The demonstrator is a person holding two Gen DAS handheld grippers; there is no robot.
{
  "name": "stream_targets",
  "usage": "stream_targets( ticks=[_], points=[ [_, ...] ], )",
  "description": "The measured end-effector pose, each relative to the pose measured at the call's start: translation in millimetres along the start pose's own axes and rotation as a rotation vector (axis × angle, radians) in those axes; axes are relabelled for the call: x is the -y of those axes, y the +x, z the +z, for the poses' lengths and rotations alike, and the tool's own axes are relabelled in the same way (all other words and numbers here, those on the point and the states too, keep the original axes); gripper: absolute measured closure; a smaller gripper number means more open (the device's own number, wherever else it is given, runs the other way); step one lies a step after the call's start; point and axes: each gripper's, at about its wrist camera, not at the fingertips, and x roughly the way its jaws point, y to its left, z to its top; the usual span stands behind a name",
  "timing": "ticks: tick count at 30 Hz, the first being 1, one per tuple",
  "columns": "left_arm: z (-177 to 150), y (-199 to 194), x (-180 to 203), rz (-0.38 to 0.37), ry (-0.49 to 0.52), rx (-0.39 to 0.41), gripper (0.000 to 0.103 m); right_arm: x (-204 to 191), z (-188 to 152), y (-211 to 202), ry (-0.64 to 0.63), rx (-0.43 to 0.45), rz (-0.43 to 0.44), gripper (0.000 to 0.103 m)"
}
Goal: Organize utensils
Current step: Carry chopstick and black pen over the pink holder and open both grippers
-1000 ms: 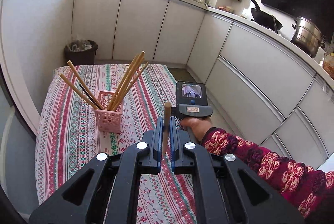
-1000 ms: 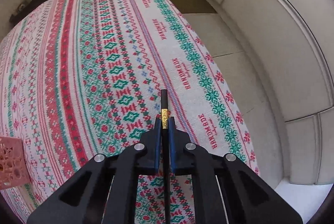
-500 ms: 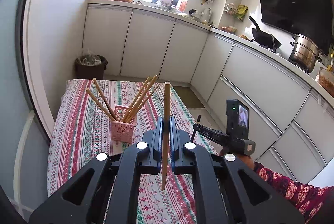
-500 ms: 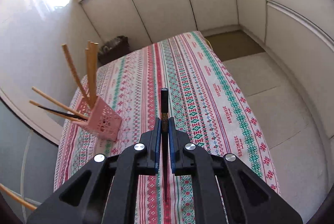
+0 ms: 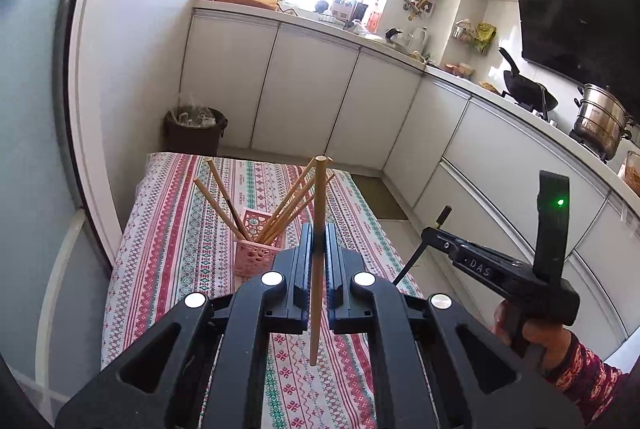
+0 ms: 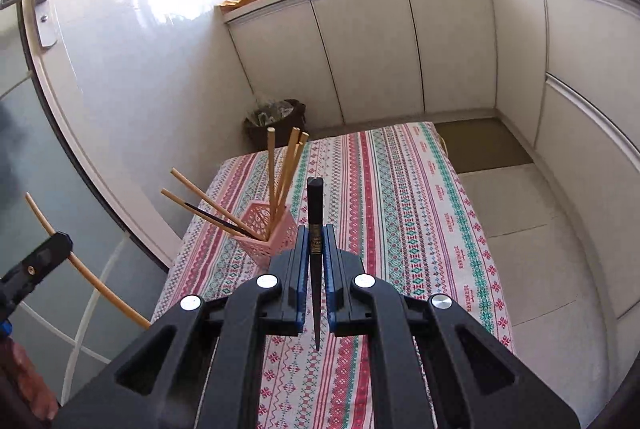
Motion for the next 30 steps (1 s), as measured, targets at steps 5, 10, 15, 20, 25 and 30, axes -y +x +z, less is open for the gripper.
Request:
stream_targets(
  ticks=[5, 10, 15, 20, 25, 30],
  points=[
    [11, -8, -4, 0.011, -0.017, 0.051, 0.098, -21, 34, -9, -0.023, 0.083, 0.029, 0.096],
    [38, -12, -5, 0.034, -0.008, 0.125, 0.098, -43, 68, -15, -0.047, 0.167, 0.055, 0.096],
    [73, 1, -6, 0.076, 0.017, 0.193, 0.098, -58, 85, -13, -0.065, 0.207, 0.088, 0.096],
    [91, 47, -18, 0.137, 0.008, 0.194, 0.098, -65, 88, 1, -0.076, 0.195, 0.108, 0.096],
    [91, 105, -30, 0.207, 0.018, 0.161, 0.098, -60, 85, 20, -0.066, 0.177, 0.11, 0.096],
    [80, 150, -41, 0.224, -0.013, 0.081, 0.095, -57, 81, 39, -0.063, 0.154, 0.116, 0.096]
  ],
)
